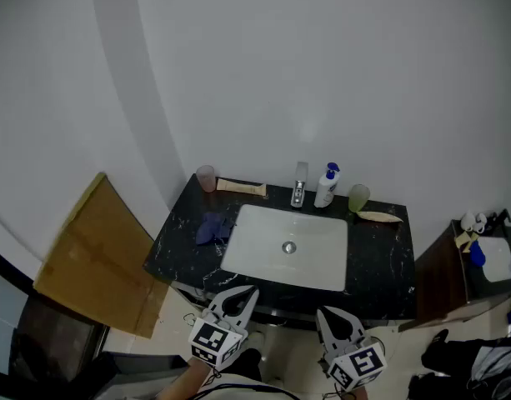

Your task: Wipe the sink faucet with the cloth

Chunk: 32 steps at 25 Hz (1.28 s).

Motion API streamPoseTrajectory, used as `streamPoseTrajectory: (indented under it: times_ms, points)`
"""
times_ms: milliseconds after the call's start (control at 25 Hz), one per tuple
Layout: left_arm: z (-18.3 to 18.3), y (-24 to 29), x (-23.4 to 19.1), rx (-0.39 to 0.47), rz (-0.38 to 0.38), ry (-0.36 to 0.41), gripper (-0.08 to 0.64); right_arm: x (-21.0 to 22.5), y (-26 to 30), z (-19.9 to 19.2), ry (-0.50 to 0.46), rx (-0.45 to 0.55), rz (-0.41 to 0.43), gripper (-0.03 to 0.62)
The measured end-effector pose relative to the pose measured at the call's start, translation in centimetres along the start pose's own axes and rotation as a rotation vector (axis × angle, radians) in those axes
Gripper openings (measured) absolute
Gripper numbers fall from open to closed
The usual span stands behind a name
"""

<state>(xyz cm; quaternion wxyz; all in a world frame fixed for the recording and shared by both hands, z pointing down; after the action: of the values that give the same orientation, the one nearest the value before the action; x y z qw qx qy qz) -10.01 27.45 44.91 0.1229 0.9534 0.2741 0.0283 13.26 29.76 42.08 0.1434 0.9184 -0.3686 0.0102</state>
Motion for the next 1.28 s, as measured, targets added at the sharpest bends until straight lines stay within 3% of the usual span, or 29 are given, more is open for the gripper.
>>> streamPoseTrajectory:
  times_ms: [320, 600, 880, 1280]
  points:
    - [0.0, 6.5, -10.6, -0.039, 0.029, 0.019, 0.000, 4.2, 9.1, 3.4, -0.027, 0.026, -0.024, 0.006]
    - [1.4, 10.7, -17.4, -0.038, -0.006, 0.019, 0.000, 6.7, 16.2, 6.4, -0.024, 0.035, -0.070, 0.006]
    - [2.1, 13.4, -20.6, -0.048, -0.020, 0.016, 0.000, 8.3, 19.9, 7.4, -0.005, 0.026, -0.076, 0.006]
    - [0.4, 14.6, -20.2, -0.100, 0.041, -0.052, 0.000, 10.8, 21.9, 7.8, -0.023, -0.005, 0.020, 0.006]
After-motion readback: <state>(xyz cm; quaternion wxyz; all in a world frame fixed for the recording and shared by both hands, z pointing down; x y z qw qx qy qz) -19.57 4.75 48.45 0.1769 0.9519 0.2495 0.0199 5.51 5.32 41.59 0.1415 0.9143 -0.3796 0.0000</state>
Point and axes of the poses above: the fingertips, and each gripper's own axes: y forward along the fingers, x to its right, z out of its top, the point moved 8 cm from there along -y, backward along the fingers, and after that the axes turned 7 degrees about -x, right-handed, at the moved point
